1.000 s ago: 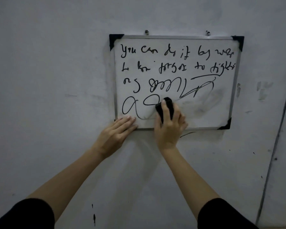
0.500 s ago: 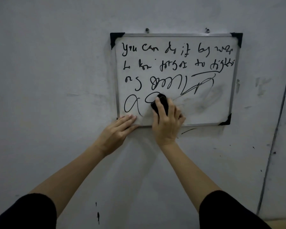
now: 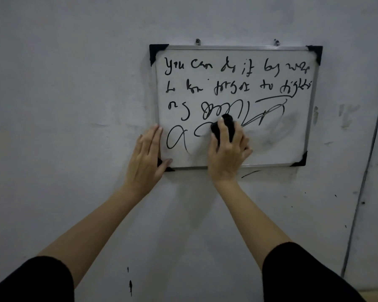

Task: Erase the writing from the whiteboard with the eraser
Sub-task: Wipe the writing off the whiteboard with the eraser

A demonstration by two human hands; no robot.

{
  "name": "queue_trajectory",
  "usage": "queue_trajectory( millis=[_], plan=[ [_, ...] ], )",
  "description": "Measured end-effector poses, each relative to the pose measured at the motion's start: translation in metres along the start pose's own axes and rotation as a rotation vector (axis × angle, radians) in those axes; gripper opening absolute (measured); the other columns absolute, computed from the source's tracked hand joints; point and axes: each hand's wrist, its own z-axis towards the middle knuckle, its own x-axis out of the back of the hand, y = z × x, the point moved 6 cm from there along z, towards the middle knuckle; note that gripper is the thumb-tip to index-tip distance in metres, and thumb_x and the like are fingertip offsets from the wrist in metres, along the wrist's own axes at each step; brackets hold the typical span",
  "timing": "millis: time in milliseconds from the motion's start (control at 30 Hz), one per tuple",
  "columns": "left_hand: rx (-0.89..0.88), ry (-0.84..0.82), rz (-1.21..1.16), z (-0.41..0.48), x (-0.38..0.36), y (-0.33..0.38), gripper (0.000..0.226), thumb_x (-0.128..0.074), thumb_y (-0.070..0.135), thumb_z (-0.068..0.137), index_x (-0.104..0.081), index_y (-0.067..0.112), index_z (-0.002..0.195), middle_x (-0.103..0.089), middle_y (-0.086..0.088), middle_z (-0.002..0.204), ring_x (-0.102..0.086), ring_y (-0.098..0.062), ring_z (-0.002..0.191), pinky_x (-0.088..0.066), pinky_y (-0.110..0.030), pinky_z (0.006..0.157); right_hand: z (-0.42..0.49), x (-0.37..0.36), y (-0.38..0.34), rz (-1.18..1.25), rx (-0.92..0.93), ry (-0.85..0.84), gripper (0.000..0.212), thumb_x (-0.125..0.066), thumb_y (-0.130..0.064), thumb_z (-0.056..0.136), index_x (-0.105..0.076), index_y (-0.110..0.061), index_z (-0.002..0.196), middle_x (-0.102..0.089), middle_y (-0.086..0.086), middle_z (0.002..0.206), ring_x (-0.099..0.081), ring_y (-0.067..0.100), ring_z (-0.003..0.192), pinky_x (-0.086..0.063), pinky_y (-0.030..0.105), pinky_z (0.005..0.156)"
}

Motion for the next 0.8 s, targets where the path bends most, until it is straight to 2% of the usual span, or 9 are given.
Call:
queue_trajectory(
  millis=[67,233,333,400,467,533,667,733,800],
  plan=[
    [0.017,-0.031,0.007,0.005,-0.004,0.0,0.085,-0.062,0.04,0.083,-0.024,-0.002,0.146,-0.025,-0.016,0.152,-0.023,-0.026,0.141,-0.022,-0.047,0.114,-0.005,-0.005,-0.02,0.004,-0.023,0.006,0.041,-0.07,-0.026,0.088,-0.059,-0.026,0.128,-0.057,0.012,0.128,-0.047,0.028,0.108,-0.04,0.043,0.079],
    [0.026,-0.112,0.174,0.002,-0.016,-0.009,0.095,-0.064,0.051,0.082,-0.017,0.001,0.148,-0.014,-0.011,0.157,-0.015,-0.022,0.144,-0.017,-0.05,0.114,-0.04,-0.01,-0.045,-0.004,0.407,-0.057,0.045,-0.072,-0.021,0.086,-0.062,-0.028,0.129,-0.061,0.01,0.126,-0.054,0.027,0.103,-0.042,0.042,0.078],
    [0.033,-0.165,0.299,-0.001,-0.021,-0.014,0.094,-0.039,0.067,0.085,-0.015,0.003,0.15,-0.011,-0.008,0.158,-0.012,-0.021,0.145,-0.016,-0.053,0.114,-0.016,-0.006,-0.019,-0.017,0.214,-0.014,0.044,-0.072,-0.026,0.087,-0.06,-0.028,0.13,-0.06,0.01,0.126,-0.05,0.026,0.103,-0.042,0.042,0.078],
    [0.048,-0.18,0.314,-0.001,-0.023,-0.014,0.094,-0.032,0.068,0.084,-0.015,0.004,0.15,-0.009,-0.008,0.158,-0.011,-0.021,0.145,-0.014,-0.054,0.114,-0.003,-0.006,-0.011,-0.018,-0.018,0.018,0.043,-0.071,-0.026,0.088,-0.059,-0.026,0.129,-0.058,0.012,0.126,-0.047,0.026,0.105,-0.041,0.043,0.077],
    [0.059,-0.188,0.317,0.0,-0.024,-0.014,0.094,-0.029,0.069,0.083,-0.013,0.006,0.15,-0.006,-0.006,0.158,-0.009,-0.021,0.145,-0.012,-0.055,0.114,-0.005,-0.01,-0.021,-0.029,-0.139,0.023,0.038,-0.068,-0.027,0.09,-0.061,-0.026,0.127,-0.057,0.013,0.127,-0.048,0.028,0.104,-0.041,0.043,0.076],
    [0.067,-0.191,0.313,0.0,-0.023,-0.014,0.094,-0.032,0.07,0.083,-0.011,0.008,0.151,-0.005,-0.006,0.158,-0.006,-0.021,0.145,-0.012,-0.056,0.114,-0.017,-0.012,-0.04,-0.03,-0.051,0.018,0.037,-0.069,-0.027,0.09,-0.063,-0.026,0.126,-0.059,0.012,0.125,-0.052,0.029,0.101,-0.042,0.042,0.076],
    [0.066,-0.18,0.279,0.0,-0.017,-0.012,0.102,-0.053,0.065,0.077,-0.009,0.01,0.151,-0.005,-0.007,0.158,-0.005,-0.021,0.146,-0.01,-0.057,0.114,-0.05,-0.009,-0.054,-0.025,0.422,-0.058,0.047,-0.07,-0.015,0.084,-0.063,-0.029,0.128,-0.062,0.009,0.124,-0.052,0.026,0.103,-0.041,0.043,0.078],
    [0.066,-0.179,0.265,0.001,-0.015,-0.012,0.1,-0.047,0.068,0.078,-0.01,0.009,0.151,-0.006,-0.008,0.158,-0.006,-0.021,0.145,-0.011,-0.058,0.113,-0.038,-0.004,-0.044,-0.032,0.395,-0.055,0.044,-0.066,-0.018,0.086,-0.063,-0.03,0.129,-0.061,0.008,0.126,-0.051,0.026,0.105,-0.042,0.043,0.079],
    [0.067,-0.193,0.262,0.002,-0.014,-0.013,0.101,-0.039,0.073,0.077,-0.011,0.009,0.15,-0.007,-0.007,0.158,-0.007,-0.022,0.145,-0.012,-0.058,0.113,-0.014,-0.003,-0.034,-0.022,0.19,-0.029,0.039,-0.067,-0.022,0.089,-0.063,-0.03,0.126,-0.06,0.008,0.127,-0.05,0.027,0.107,-0.042,0.045,0.08]
  ],
)
